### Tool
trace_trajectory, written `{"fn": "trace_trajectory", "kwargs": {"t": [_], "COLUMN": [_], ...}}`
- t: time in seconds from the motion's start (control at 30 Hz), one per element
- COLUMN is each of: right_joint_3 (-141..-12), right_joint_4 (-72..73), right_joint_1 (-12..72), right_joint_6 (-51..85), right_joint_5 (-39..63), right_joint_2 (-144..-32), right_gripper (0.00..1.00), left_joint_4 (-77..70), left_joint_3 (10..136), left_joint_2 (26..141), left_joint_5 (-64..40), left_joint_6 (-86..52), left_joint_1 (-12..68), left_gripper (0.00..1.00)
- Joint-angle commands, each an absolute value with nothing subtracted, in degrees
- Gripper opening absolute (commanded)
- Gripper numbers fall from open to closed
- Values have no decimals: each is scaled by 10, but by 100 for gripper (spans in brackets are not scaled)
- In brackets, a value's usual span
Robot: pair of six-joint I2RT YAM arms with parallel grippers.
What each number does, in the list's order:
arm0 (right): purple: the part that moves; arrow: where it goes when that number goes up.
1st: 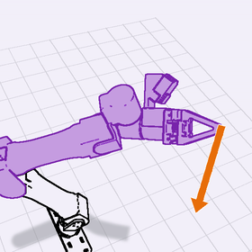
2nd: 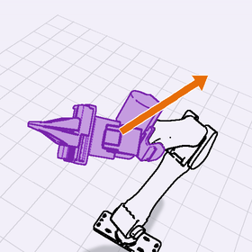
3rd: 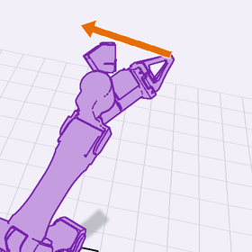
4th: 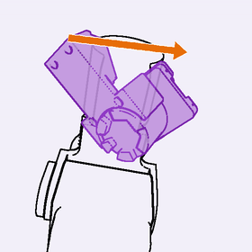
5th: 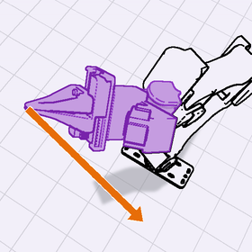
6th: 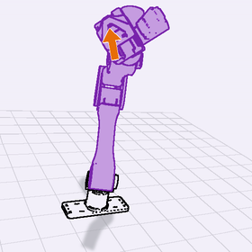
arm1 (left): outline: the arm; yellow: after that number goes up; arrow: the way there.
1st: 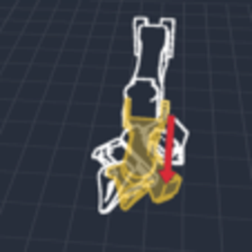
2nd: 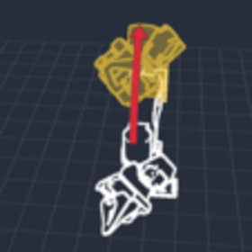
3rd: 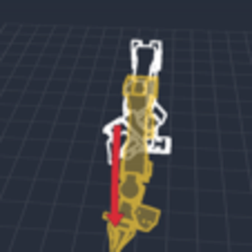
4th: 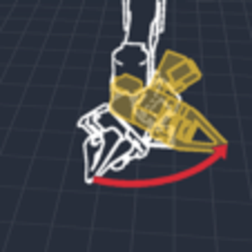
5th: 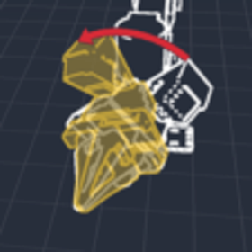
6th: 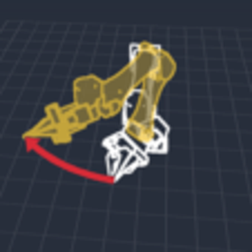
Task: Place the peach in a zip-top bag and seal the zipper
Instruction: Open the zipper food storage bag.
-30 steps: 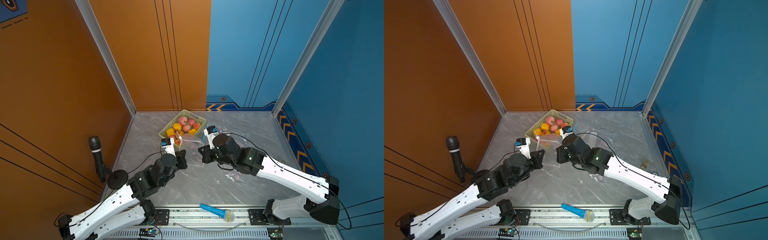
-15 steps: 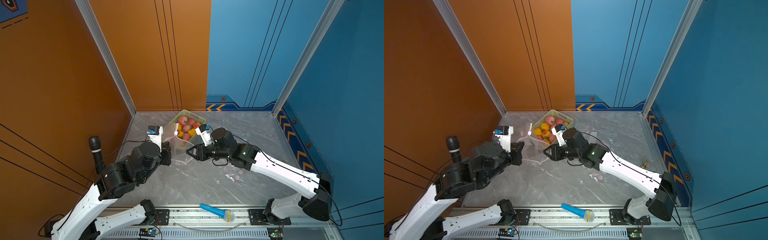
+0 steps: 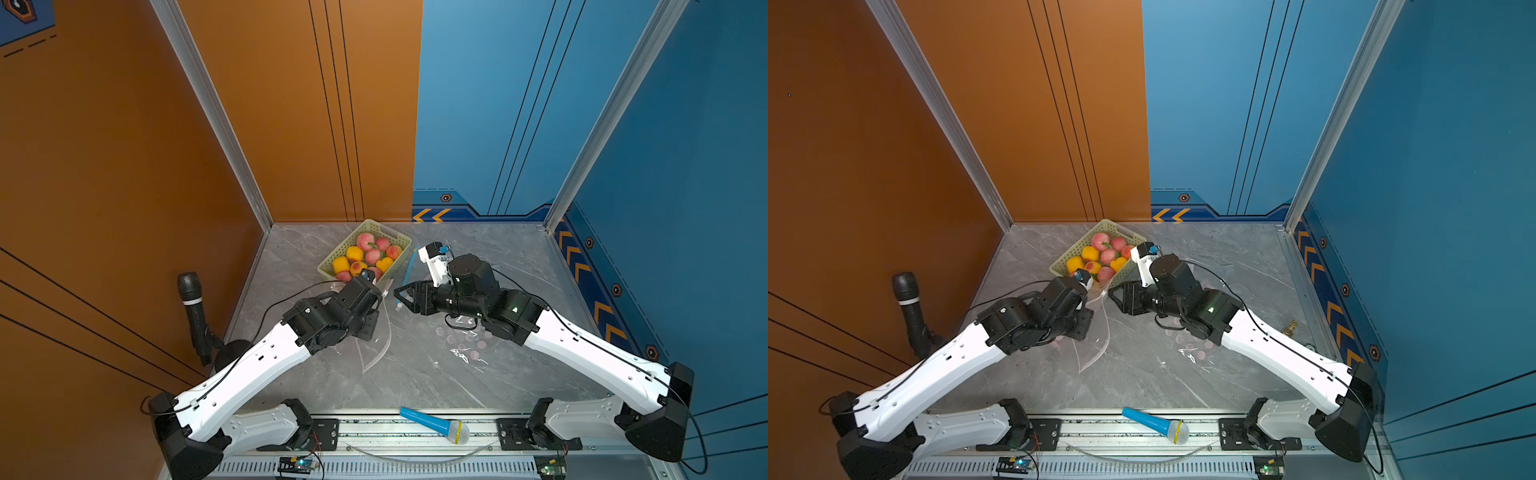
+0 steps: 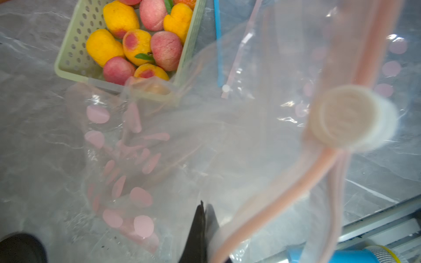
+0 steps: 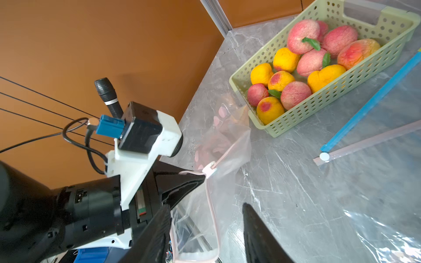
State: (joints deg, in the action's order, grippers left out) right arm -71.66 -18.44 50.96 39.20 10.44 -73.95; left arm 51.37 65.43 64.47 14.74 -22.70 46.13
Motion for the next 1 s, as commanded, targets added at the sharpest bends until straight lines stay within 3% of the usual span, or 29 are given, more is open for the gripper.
{"fn": "trace_trajectory", "kwargs": {"t": [0.0,0.23,0.97], "right_joint_3": [-716,-690,-730], "right_joint_4": [-198,-193,-195], "right_joint_1": [503,482,488], "right_joint_6": [415,479,473], "right_joint_5": [48,43,72], "right_joint_2": [-745,-747,-813], "right_gripper": [48,46,38], "left_joint_4": [426,394,350], "left_joint_3": [633,613,577], "left_joint_2": [638,659,698], "left_joint_5": [97,90,70], "left_joint_6": [-221,-229,-240], "left_joint_1": [459,459,470], "left_gripper": [0,0,0]}}
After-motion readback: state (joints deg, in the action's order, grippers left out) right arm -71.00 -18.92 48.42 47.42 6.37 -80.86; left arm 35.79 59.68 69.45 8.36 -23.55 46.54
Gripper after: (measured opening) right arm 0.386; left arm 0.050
